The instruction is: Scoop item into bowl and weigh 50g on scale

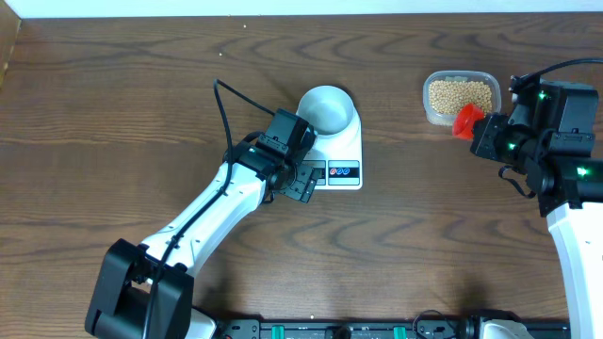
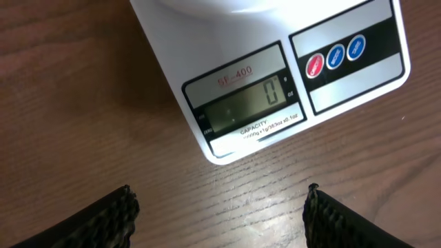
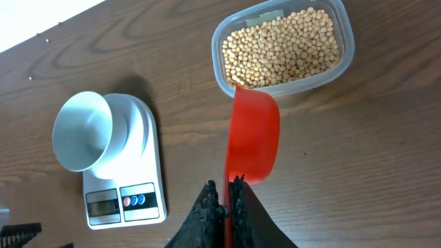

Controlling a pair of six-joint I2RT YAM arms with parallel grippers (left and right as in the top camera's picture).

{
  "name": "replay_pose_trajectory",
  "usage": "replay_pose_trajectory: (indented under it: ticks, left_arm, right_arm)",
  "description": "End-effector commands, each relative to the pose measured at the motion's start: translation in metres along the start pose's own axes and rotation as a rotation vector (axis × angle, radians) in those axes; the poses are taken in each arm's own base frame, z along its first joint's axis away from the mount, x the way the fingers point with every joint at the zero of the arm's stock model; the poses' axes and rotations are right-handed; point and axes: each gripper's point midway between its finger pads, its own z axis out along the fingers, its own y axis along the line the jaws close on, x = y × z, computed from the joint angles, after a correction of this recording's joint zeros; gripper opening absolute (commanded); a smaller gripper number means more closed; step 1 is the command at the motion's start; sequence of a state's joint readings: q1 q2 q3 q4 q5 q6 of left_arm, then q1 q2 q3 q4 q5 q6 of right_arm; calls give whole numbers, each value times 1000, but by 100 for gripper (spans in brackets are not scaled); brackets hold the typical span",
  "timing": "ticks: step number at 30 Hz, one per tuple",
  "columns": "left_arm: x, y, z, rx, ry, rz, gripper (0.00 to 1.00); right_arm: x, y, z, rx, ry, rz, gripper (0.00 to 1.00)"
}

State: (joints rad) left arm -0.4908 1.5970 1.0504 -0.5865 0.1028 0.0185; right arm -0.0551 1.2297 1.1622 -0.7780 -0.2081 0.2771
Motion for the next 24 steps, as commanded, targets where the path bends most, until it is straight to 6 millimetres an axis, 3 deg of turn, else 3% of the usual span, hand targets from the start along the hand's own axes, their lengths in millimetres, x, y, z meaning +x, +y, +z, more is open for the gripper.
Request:
replay_pose_trajectory:
  ticks: [1, 15, 24]
  left_arm:
    - [1, -2, 0, 17, -3, -19, 80]
    - [2, -2, 1, 19, 0, -19, 80]
    - [2, -2, 1, 19, 0, -19, 80]
  right_arm:
    - [-6, 0, -3, 6, -16, -9, 8]
    - [-7, 0, -1, 5, -18, -9, 7]
    - [-2, -6, 17, 19, 32, 1, 4]
